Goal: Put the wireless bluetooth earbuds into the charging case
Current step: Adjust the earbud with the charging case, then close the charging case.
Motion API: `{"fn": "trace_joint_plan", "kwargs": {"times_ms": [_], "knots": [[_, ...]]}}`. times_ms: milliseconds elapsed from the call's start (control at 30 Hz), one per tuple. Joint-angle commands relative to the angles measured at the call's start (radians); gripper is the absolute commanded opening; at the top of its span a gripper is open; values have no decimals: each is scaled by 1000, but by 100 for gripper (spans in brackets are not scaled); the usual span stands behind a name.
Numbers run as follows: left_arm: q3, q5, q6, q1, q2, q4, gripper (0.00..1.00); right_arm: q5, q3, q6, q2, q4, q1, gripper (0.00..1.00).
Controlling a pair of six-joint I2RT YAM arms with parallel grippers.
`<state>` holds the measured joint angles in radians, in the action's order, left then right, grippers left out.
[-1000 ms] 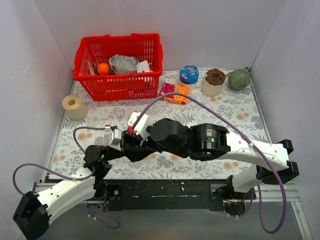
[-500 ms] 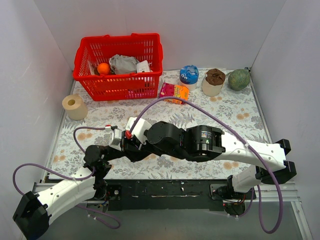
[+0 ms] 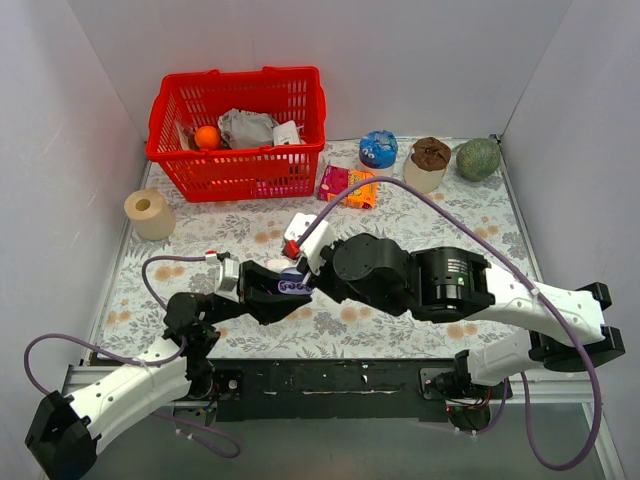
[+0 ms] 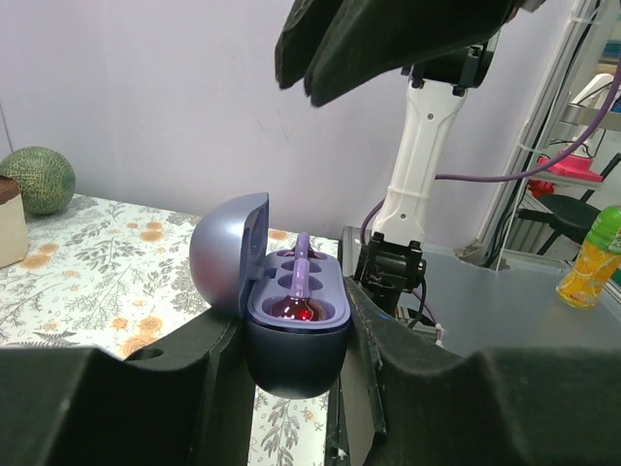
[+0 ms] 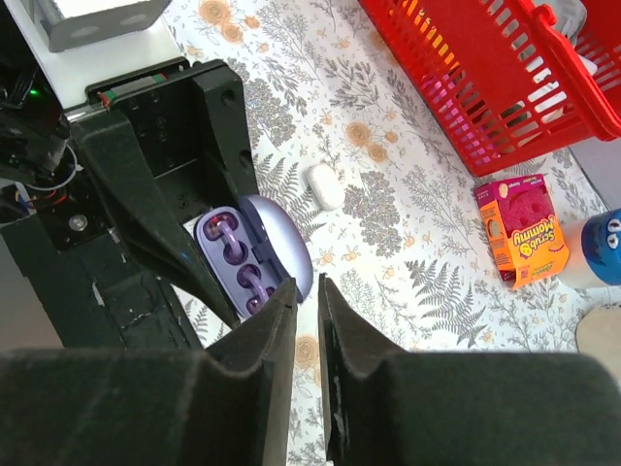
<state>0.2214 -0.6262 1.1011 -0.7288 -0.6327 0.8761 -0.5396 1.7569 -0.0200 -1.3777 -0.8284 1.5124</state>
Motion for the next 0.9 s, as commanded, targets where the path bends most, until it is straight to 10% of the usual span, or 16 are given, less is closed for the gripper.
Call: {"fn": "trace_joint_plan", "kwargs": {"times_ms": [0, 200, 867], "knots": [[13, 31, 0, -4, 30, -42, 0, 12, -17, 40, 37, -14, 0, 21], [19, -19, 20, -4, 19, -6, 0, 119, -86, 23, 77, -3, -1, 7], [29, -101, 98, -4, -36, 86, 0, 170, -146, -26, 72, 26, -1, 25]]}}
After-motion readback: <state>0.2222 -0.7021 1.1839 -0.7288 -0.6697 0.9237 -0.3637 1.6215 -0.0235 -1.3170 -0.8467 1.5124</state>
